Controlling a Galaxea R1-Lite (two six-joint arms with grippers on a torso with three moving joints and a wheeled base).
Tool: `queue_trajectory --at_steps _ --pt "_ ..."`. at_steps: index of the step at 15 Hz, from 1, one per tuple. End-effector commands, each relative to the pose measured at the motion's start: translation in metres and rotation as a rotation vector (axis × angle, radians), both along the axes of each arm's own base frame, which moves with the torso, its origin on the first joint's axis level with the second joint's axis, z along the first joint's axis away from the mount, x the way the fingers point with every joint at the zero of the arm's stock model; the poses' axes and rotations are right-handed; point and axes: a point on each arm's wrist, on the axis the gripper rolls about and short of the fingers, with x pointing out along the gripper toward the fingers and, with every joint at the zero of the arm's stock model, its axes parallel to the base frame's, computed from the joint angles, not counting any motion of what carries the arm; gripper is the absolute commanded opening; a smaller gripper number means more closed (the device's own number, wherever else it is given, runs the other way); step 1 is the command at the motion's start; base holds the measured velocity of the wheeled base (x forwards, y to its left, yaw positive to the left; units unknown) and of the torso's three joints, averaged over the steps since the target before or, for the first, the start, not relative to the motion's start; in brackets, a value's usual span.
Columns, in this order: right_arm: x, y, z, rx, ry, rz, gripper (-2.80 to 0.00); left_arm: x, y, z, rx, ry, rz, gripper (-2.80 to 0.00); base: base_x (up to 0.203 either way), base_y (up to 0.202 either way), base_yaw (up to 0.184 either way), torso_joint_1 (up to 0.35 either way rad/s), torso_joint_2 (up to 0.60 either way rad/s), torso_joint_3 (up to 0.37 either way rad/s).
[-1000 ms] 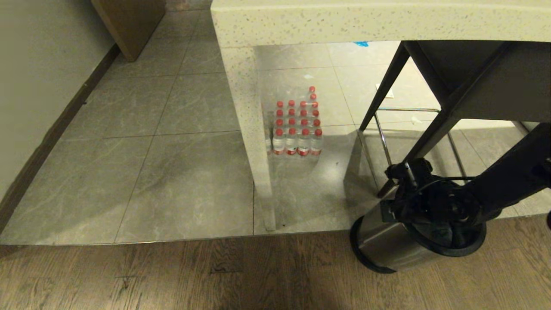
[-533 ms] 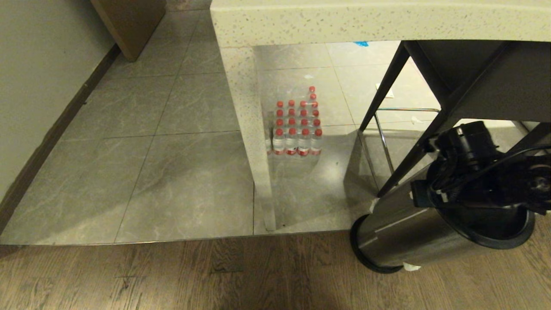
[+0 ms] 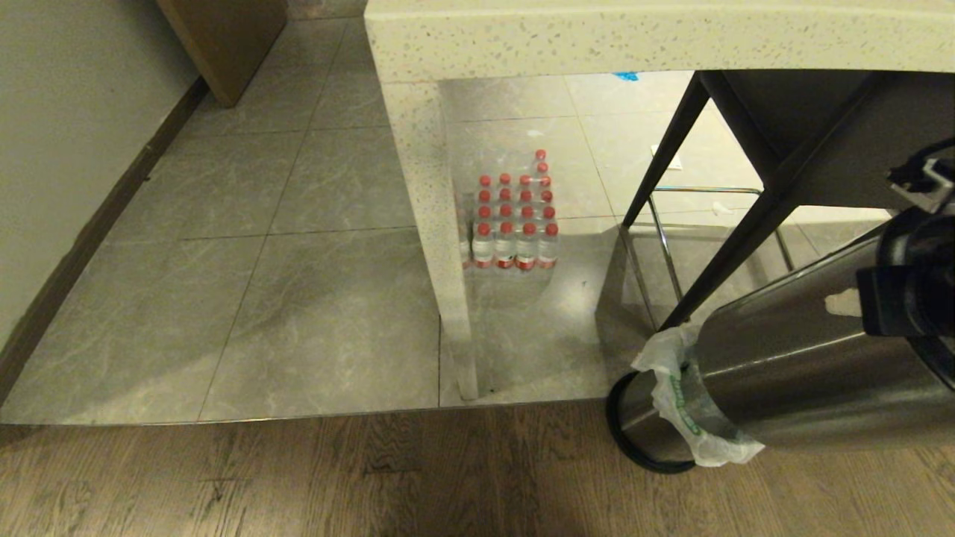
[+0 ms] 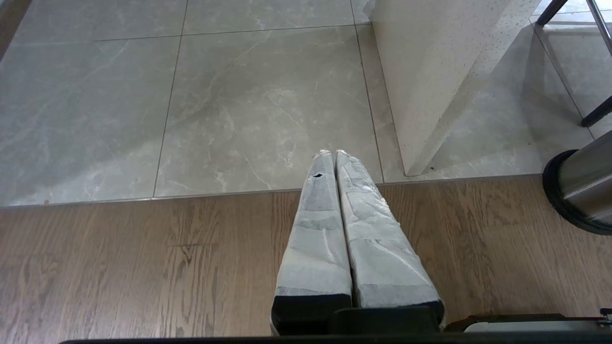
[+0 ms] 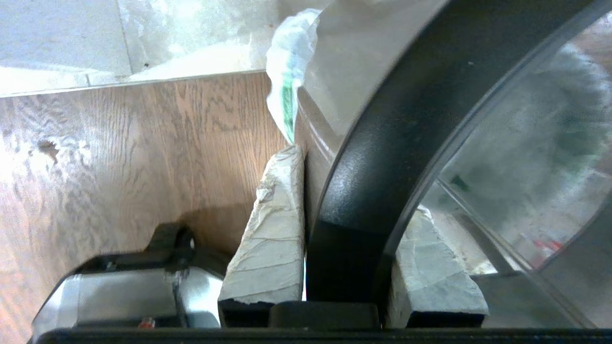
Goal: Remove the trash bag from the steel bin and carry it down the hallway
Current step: Place the outer trash can on the ground
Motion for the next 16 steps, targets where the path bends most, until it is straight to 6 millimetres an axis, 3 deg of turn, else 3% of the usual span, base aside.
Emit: queue_trajectory --at_steps 1,4,7,12,16 --pt "-0.033 -0.008 0.027 0.009 -0.059 0.0 -2.8 0.0 0.0 0.0 0.0 0.0 0.001 -2.8 0.0 0.0 0.0 0.0 0.0 0.0" --pt "-0.044 -0.026 0.021 -0.062 -0.002 -0.121 -2.8 0.0 0.0 0.0 0.0 0.0 0.001 -2.8 0.0 0.0 0.0 0.0 0.0 0.0" --pt "-0.036 -0.053 0.002 -0.088 0.072 -0.306 -2.8 0.0 0.0 0.0 0.0 0.0 0.0 -2.8 0.0 0.0 0.0 0.0 0.0 0.0" --pt "0.007 -0.105 -0.059 -0.08 0.156 -0.549 -2.8 0.0 0.0 0.0 0.0 -0.002 0.001 -2.8 0.0 0.0 0.0 0.0 0.0 0.0" --pt "0.05 -0.154 -0.108 -0.034 0.147 -0.644 -2.8 0.0 0.0 0.0 0.0 0.0 0.0 -2.8 0.0 0.0 0.0 0.0 0.0 0.0"
